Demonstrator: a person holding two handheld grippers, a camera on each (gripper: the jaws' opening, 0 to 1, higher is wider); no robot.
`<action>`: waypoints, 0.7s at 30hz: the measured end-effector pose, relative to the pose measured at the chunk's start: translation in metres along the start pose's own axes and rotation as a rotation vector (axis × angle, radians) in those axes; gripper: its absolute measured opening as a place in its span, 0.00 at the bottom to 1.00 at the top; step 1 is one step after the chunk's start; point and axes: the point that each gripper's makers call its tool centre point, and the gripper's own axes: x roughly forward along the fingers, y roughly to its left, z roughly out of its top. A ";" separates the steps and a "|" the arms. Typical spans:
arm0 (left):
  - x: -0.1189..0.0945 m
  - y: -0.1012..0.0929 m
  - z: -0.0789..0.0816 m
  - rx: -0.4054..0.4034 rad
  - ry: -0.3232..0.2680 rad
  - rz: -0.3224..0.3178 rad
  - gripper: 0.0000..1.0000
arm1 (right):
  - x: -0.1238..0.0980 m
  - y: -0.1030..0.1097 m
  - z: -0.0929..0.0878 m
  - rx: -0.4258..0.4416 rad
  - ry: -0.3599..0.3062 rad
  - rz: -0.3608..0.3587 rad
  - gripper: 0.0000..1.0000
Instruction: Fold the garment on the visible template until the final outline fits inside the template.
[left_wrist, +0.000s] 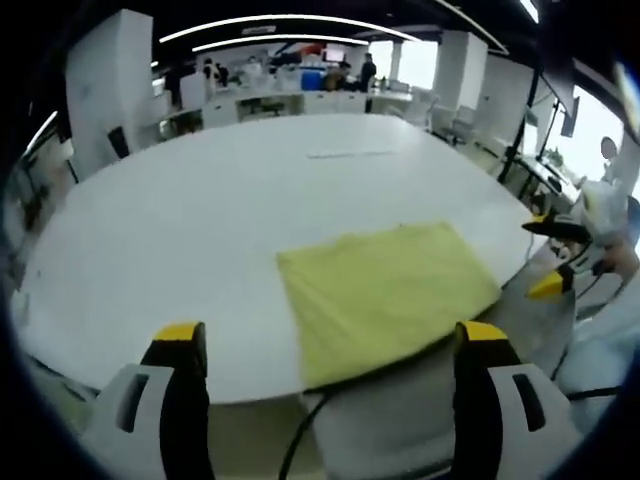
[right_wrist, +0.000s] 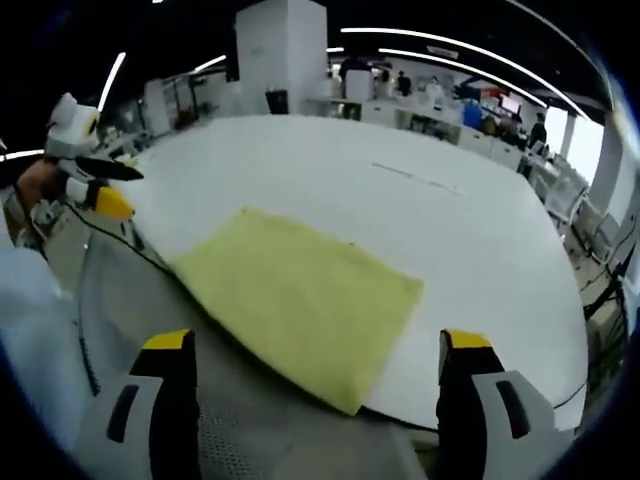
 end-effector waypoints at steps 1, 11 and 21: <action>0.000 -0.002 0.001 0.016 0.005 -0.003 1.00 | -0.002 -0.002 0.000 0.007 -0.001 -0.006 1.00; -0.005 -0.008 0.000 0.019 -0.017 -0.015 1.00 | -0.009 -0.002 -0.004 0.006 0.009 -0.014 1.00; -0.004 -0.005 -0.004 0.022 -0.001 -0.019 1.00 | -0.009 0.002 -0.005 0.013 0.006 -0.009 1.00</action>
